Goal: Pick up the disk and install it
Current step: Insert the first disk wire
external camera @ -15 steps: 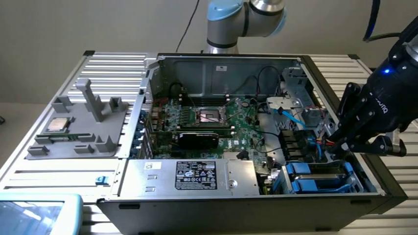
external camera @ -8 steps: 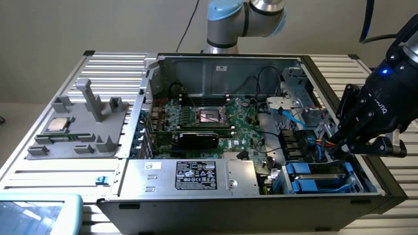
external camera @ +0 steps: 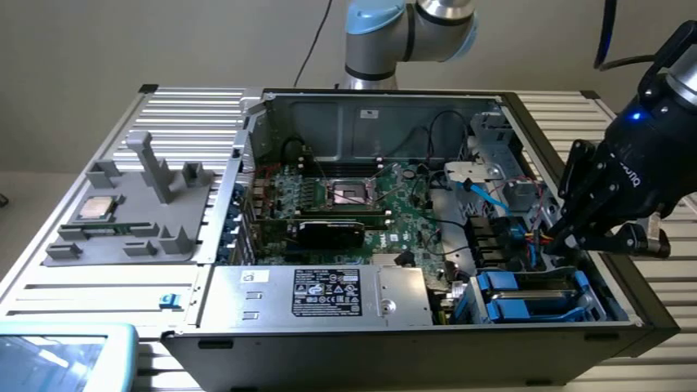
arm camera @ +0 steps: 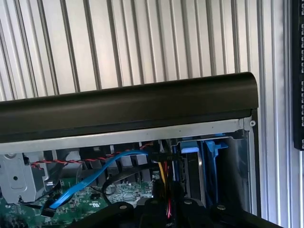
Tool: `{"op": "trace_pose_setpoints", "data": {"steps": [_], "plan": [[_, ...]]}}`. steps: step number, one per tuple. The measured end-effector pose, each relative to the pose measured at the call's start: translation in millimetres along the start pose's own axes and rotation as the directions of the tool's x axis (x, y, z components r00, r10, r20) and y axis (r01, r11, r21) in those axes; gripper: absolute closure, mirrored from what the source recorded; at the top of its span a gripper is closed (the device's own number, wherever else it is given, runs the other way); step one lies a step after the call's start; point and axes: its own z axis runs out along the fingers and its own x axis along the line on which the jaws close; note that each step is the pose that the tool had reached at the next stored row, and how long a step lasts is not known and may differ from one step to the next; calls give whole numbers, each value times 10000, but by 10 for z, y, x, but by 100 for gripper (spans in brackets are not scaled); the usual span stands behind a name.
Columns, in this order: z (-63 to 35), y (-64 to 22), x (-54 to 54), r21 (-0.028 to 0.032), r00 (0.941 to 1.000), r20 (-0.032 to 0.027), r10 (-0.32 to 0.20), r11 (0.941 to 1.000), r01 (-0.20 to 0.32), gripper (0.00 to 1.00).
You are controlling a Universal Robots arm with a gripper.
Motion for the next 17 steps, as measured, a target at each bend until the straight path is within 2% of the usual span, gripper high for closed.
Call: {"op": "trace_pose_setpoints", "data": {"steps": [7, 9, 10, 11, 13, 15, 16, 17], "plan": [[-2, -57, 6, -31, 9999, -11, 107, 9999, -107, 84], [-3, -64, 5, -56, 9998, 51, 180, 9998, -179, 84], [-2, -67, 5, -78, 9997, 112, 216, 9997, -215, 84], [-1, -70, 5, -115, 9995, 209, 250, 9996, -247, 84], [-1, -76, 4, -212, 9984, 462, 320, 9993, -310, 84], [0, -83, 3, -291, 9971, 673, 365, 9990, -346, 84], [1, -83, 3, -302, 9967, 721, 372, 9989, -351, 84], [1, -83, 3, -302, 9967, 722, 372, 9989, -351, 84]]}}
